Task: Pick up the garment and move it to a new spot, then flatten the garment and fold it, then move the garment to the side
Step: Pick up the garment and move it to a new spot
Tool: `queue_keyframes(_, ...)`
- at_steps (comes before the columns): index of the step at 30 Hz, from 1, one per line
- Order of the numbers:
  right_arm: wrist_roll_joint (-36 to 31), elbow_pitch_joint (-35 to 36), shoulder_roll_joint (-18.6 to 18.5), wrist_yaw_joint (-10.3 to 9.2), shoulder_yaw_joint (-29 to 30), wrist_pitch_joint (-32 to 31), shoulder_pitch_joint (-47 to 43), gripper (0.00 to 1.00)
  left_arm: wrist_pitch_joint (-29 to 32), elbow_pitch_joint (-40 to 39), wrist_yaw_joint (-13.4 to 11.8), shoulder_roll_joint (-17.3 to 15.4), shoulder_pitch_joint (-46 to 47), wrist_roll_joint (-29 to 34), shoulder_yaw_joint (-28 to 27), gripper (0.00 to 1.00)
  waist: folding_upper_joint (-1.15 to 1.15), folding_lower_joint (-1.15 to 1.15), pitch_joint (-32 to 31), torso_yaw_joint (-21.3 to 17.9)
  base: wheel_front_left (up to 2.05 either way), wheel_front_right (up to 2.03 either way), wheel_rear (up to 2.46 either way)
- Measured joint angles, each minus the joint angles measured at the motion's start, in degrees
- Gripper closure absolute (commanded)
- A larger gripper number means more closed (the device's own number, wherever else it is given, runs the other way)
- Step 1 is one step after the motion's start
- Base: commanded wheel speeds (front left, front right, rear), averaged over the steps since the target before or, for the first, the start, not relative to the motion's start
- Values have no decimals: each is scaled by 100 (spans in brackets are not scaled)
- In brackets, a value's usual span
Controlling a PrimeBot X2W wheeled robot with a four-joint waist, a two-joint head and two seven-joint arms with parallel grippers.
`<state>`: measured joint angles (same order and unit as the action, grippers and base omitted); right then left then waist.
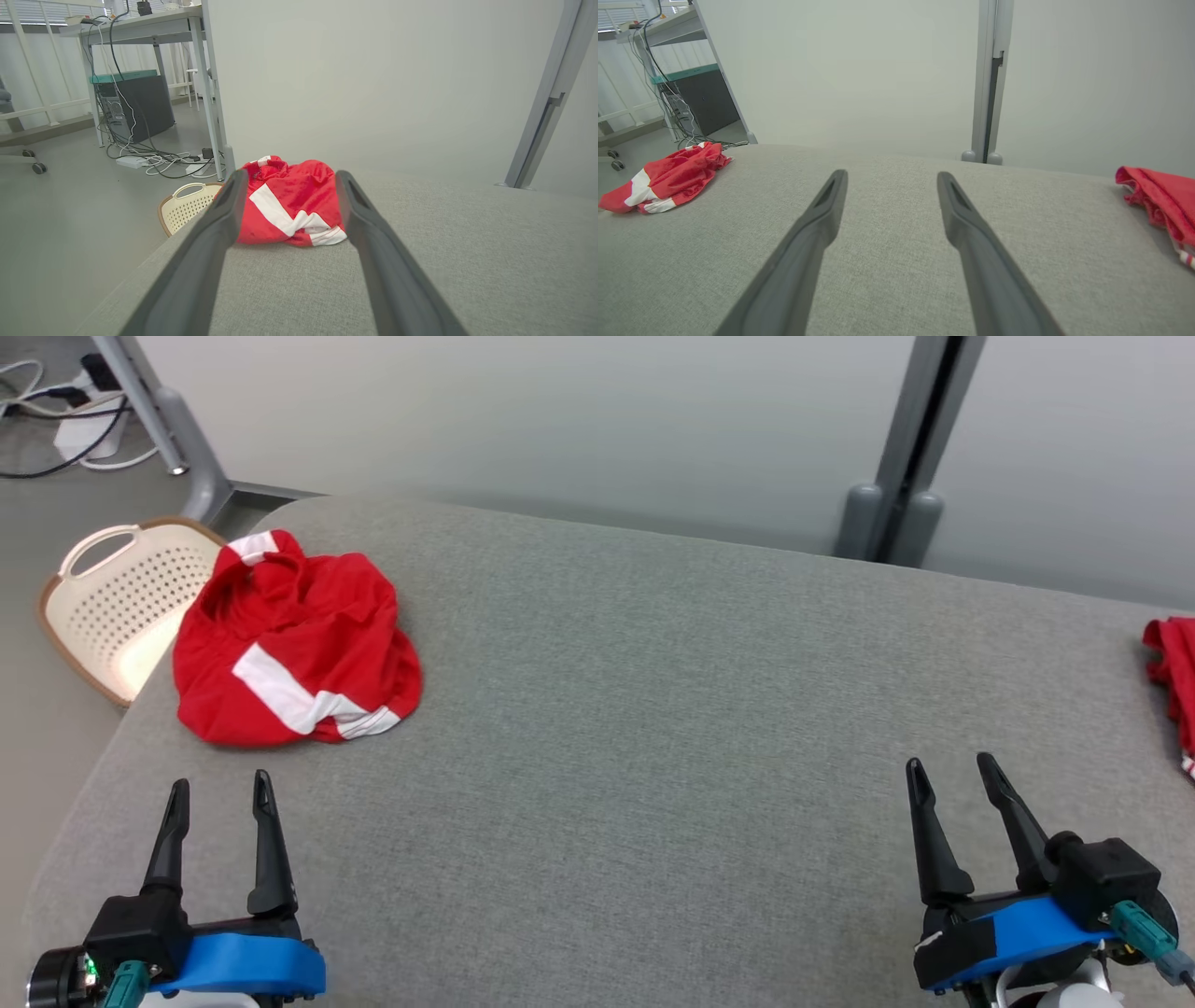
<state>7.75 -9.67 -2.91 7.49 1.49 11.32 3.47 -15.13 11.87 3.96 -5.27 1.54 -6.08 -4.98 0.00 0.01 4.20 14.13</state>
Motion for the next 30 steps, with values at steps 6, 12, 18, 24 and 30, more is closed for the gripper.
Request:
queue_keyframes(6, -58, -4, 2, 0, -20, -44, 34, 0, 0, -19, -42, -13, -12, -48, -64, 0, 0, 0, 43, 434, 0, 0, 0)
queue_keyframes(12, -107, 13, 2, 0, -66, -90, 78, 0, 0, -43, -65, -26, -29, -99, -148, 0, 0, 0, 109, 771, 0, 0, 0)
queue_keyframes(18, -108, 1, 3, 0, -93, -92, 88, 0, 0, -80, -85, -31, -68, -141, -186, 0, 0, 0, 169, 954, 0, 0, 0)
queue_keyframes(24, -108, -18, 3, 0, -130, -92, 98, 0, 0, -103, -100, -31, -91, -145, -221, 0, 0, 0, 205, 956, 0, 0, 0)
queue_keyframes(30, -116, -11, 3, 0, -188, -120, 159, 0, 0, -67, -65, -80, 10, -163, -237, 0, 0, 0, 292, 814, 0, 0, 0)
